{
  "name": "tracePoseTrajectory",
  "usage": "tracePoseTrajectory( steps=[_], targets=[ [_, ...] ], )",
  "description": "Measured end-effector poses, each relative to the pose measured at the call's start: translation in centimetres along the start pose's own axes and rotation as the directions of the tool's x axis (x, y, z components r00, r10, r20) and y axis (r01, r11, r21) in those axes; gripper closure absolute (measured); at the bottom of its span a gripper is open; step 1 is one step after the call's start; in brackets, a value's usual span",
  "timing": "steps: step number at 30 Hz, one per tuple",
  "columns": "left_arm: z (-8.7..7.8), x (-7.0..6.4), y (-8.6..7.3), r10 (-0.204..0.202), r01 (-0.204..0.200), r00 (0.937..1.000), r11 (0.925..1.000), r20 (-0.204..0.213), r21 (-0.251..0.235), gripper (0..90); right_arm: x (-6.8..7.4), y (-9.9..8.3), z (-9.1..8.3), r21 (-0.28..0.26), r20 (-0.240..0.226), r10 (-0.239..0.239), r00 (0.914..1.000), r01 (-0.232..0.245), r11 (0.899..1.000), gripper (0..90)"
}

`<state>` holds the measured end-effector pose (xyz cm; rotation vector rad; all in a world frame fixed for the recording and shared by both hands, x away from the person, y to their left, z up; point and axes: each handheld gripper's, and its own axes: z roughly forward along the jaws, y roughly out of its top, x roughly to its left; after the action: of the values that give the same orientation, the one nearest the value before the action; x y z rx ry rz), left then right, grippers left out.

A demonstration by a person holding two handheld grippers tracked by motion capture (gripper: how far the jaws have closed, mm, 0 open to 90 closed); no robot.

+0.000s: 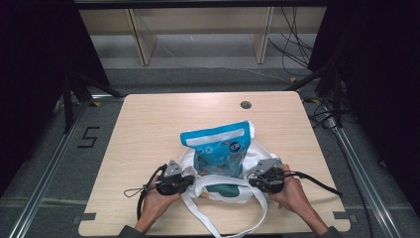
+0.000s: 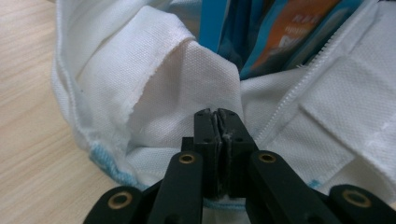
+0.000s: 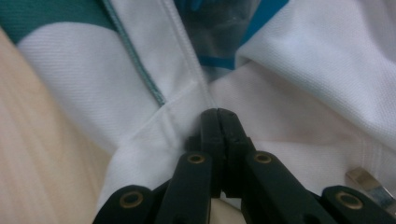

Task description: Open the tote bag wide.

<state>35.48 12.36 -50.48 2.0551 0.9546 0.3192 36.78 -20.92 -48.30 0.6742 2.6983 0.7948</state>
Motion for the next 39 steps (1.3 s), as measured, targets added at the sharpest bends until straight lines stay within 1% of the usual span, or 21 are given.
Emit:
tracePoseTrajectory(
  steps=[3, 4, 5, 7, 9, 10, 13, 17, 18, 19, 20, 21, 23, 24, 25, 26, 30, 36, 37, 38, 39],
  targets=[
    [0.2, 0.1, 0.0, 0.008, -0.008, 1.0000, 0.9998, -0.002, 0.016, 86.9, -0.3, 0.0, 0.5, 0.016, 0.033, 0.006, 0.9994, -0.007, 1.000, 90.0],
    [0.3, 0.0, -0.1, 0.005, -0.005, 0.9999, 1.0000, -0.014, 0.005, 87.0, -0.5, 0.1, 0.6, 0.018, 0.029, -0.014, 0.9995, 0.014, 1.000, 90.0],
    [0.3, 0.1, -0.1, 0.009, -0.009, 0.9999, 0.9999, -0.010, 0.008, 87.1, -0.4, 0.2, 0.7, 0.024, 0.035, 0.000, 0.9994, -0.001, 1.000, 90.0],
    [0.4, 0.2, 0.0, 0.009, -0.009, 0.9999, 0.9999, -0.007, 0.014, 87.2, -0.6, 0.2, 0.7, 0.021, 0.044, -0.009, 0.9990, 0.008, 1.000, 90.0],
    [0.6, 0.2, 0.0, 0.001, -0.001, 0.9999, 1.0000, -0.015, 0.000, 87.3, -0.5, 0.1, 0.9, 0.002, 0.028, 0.039, 0.9989, -0.039, 0.999, 90.0],
    [0.8, 0.5, 0.1, 0.000, 0.000, 0.9998, 1.0000, -0.021, 0.002, 87.3, -0.5, 0.1, 0.9, 0.002, 0.028, 0.039, 0.9989, -0.039, 0.999, 90.0],
    [1.2, 1.1, 0.6, -0.008, 0.008, 0.9997, 1.0000, -0.022, 0.001, 87.3, -1.4, 0.5, 1.4, -0.018, 0.031, 0.019, 0.9993, -0.018, 1.000, 90.0],
    [2.0, 2.3, 1.4, -0.030, 0.030, 0.9994, 0.9996, -0.020, -0.003, 87.3, -2.8, 1.1, 2.0, -0.021, 0.036, 0.036, 0.9987, -0.035, 0.999, 90.0],
    [2.1, 2.5, 1.5, -0.033, 0.032, 0.9993, 0.9994, -0.019, -0.010, 87.3, -3.3, 1.4, 2.3, -0.018, 0.054, 0.038, 0.9978, -0.037, 0.999, 90.0],
    [2.3, 2.9, 1.7, -0.011, 0.011, 0.9995, 0.9999, -0.029, -0.009, 87.3, -3.6, 1.6, 2.4, -0.021, 0.040, 0.047, 0.9981, -0.047, 0.999, 90.0],
    [2.4, 3.2, 1.7, -0.016, 0.015, 0.9994, 0.9998, -0.031, -0.013, 87.3, -4.0, 1.8, 2.6, -0.027, 0.029, 0.057, 0.9980, -0.056, 0.998, 90.0],
    [2.6, 3.6, 1.9, -0.038, 0.038, 0.9990, 0.9990, -0.022, -0.022, 87.4, -4.2, 1.8, 2.8, -0.024, 0.052, 0.063, 0.9967, -0.062, 0.998, 90.0],
    [2.8, 4.1, 2.1, -0.063, 0.062, 0.9978, 0.9978, -0.021, -0.022, 87.8, -4.6, 2.2, 3.0, -0.029, 0.048, 0.079, 0.9957, -0.078, 0.997, 90.0],
    [3.0, 4.1, 2.1, -0.070, 0.068, 0.9969, 0.9969, -0.038, -0.039, 87.9, -4.8, 2.3, 3.2, -0.037, 0.043, 0.073, 0.9964, -0.072, 0.997, 90.0],
    [3.0, 4.2, 2.1, -0.078, 0.077, 0.9963, 0.9963, -0.035, -0.039, 87.9, -4.9, 2.4, 3.3, -0.030, 0.064, 0.072, 0.9953, -0.070, 0.997, 90.0],
    [3.0, 4.2, 2.1, -0.083, 0.082, 0.9960, 0.9958, -0.033, -0.041, 87.9, -4.9, 2.5, 3.3, -0.029, 0.045, 0.077, 0.9960, -0.076, 0.997, 90.0],
    [3.0, 4.1, 2.1, -0.082, 0.080, 0.9958, 0.9960, -0.040, -0.039, 87.9, -5.2, 2.3, 3.3, -0.034, 0.061, 0.088, 0.9943, -0.086, 0.996, 90.0],
    [2.8, 3.9, 2.2, -0.068, 0.066, 0.9963, 0.9970, -0.053, -0.039, 87.1, -5.0, 2.2, 3.2, -0.057, 0.045, 0.081, 0.9957, -0.078, 0.995, 90.0],
    [2.6, 3.8, 2.3, -0.095, 0.093, 0.9941, 0.9945, -0.052, -0.048, 86.2, -5.0, 2.2, 3.1, -0.061, 0.050, 0.078, 0.9958, -0.075, 0.995, 90.0],
    [2.3, 3.9, 2.5, -0.093, 0.091, 0.9945, 0.9946, -0.048, -0.050, 83.5, -5.1, 2.2, 3.0, -0.064, 0.057, 0.079, 0.9952, -0.076, 0.995, 88.1],
    [2.0, 3.9, 2.7, -0.092, 0.089, 0.9947, 0.9945, -0.045, -0.054, 82.1, -5.1, 2.3, 2.7, -0.069, 0.045, 0.099, 0.9940, -0.096, 0.993, 83.7]
  ],
)
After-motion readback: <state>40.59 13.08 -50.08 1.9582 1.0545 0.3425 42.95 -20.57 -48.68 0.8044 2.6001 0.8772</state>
